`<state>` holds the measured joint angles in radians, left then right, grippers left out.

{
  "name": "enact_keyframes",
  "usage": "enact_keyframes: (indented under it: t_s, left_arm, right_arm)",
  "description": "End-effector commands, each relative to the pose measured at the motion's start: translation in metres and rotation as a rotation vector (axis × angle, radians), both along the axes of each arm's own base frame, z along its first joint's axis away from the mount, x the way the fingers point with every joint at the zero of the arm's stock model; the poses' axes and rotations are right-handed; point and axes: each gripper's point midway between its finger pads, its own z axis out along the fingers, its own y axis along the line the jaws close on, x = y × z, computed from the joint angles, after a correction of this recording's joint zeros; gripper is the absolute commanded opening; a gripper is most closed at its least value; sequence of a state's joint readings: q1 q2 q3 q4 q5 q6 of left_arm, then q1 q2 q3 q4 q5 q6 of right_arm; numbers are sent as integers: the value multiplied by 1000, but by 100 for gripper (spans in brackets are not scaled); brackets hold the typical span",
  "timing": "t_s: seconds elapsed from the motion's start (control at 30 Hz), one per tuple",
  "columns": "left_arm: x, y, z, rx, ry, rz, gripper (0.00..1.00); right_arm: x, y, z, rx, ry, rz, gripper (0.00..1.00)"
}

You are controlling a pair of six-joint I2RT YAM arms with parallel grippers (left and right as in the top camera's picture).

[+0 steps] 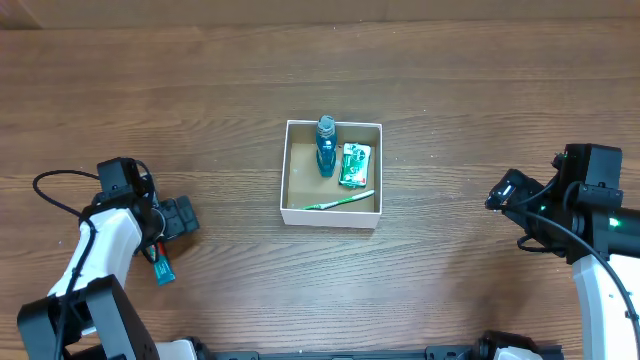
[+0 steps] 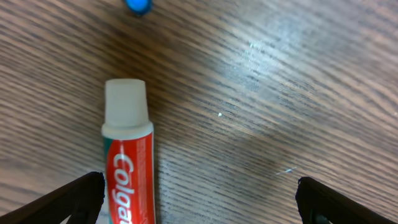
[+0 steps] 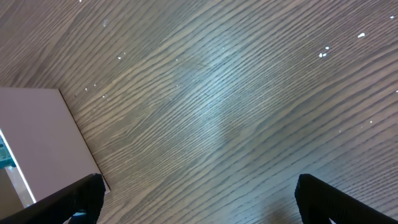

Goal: Pack container
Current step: 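Grasp the red-white toothpaste tube with the left gripper, then lower the toothpaste tube into the box and open the left gripper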

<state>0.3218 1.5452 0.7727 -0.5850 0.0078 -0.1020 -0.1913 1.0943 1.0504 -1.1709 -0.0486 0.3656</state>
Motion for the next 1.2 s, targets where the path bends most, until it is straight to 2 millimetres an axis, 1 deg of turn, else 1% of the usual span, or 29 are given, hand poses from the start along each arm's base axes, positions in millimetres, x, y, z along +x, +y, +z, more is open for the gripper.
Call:
enact_keyframes:
  t_s: [0.0, 0.13, 0.23, 0.27, 0.33, 0.53, 0.67, 0.8, 0.83, 0.87, 0.97, 1.07, 1.17]
  left_arm:
    - [-7, -4, -19, -36, 56, -13, 100]
    - [-10, -5, -32, -48, 90, -12, 100]
    - [-10, -5, -33, -48, 92, -13, 99]
    - [-10, -5, -33, -48, 93, -13, 94]
    - [-12, -5, -33, -50, 99, -13, 79]
    - [-14, -6, -33, -53, 107, -13, 42]
    - [-16, -7, -33, -56, 114, -13, 37]
    - [-16, -7, -33, -57, 117, -12, 31]
    - [-17, -7, -33, -57, 118, -12, 27]
    - [-17, -7, -33, -57, 118, -12, 21]
    - [-17, -7, -33, -58, 121, -12, 14]
    - [-17, -7, -33, -58, 121, -9, 4]
    - [-16, -7, -33, -59, 118, -4, 4]
  right_arm:
    - [0, 0, 1, 1, -7, 4, 100]
    - [-1, 0, 1, 2, -2, 4, 100]
    - [-1, 0, 1, 2, -1, 4, 100]
    - [-1, 0, 1, 2, -2, 4, 100]
    - [-1, 0, 1, 2, -2, 4, 100]
    - [-1, 0, 1, 2, -2, 4, 100]
    - [-1, 0, 1, 2, -2, 4, 100]
    - [-1, 0, 1, 2, -2, 4, 100]
    - [-1, 0, 1, 2, -2, 4, 100]
    - [-1, 0, 1, 2, -2, 4, 100]
    - [-1, 0, 1, 1, -3, 4, 100]
    - [-1, 0, 1, 1, -3, 4, 100]
    - [-1, 0, 1, 1, -3, 4, 100]
